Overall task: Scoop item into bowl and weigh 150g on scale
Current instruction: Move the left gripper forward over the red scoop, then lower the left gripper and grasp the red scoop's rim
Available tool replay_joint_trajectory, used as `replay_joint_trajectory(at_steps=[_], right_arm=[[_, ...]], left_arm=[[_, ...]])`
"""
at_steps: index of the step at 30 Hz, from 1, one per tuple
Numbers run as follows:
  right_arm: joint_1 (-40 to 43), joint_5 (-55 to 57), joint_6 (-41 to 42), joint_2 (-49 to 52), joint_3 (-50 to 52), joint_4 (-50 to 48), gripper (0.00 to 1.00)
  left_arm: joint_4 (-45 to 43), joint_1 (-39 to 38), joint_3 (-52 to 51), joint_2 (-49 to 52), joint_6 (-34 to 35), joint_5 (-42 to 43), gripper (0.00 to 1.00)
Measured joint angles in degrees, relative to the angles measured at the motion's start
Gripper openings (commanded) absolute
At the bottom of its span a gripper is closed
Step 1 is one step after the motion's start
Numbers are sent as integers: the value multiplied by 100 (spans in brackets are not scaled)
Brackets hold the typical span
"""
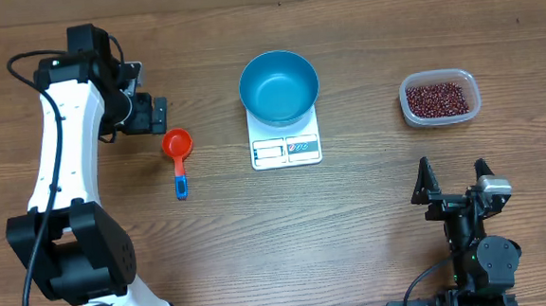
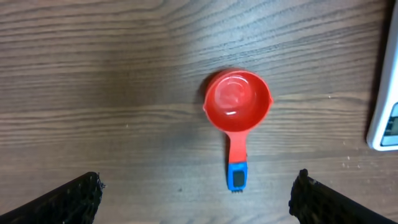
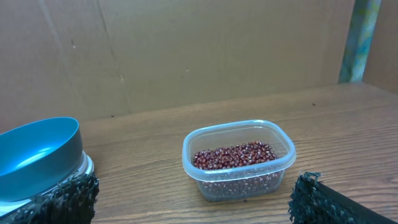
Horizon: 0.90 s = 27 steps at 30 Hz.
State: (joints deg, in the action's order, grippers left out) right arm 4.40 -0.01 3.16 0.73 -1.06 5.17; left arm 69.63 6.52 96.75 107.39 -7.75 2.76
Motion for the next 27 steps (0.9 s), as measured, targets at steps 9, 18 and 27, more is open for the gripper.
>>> replay_joint_trajectory(at_steps=[9, 18, 27], right_arm=[[2, 2, -4, 0, 0, 2, 100], [2, 2, 0, 0, 0, 0, 100], [0, 2, -2, 0, 0, 2, 100]], left_arm=[[-734, 0, -811, 4, 0, 0, 99], [-1394, 0, -1436, 17, 0, 0, 99], [-1770, 0, -1836, 20, 0, 0, 99]])
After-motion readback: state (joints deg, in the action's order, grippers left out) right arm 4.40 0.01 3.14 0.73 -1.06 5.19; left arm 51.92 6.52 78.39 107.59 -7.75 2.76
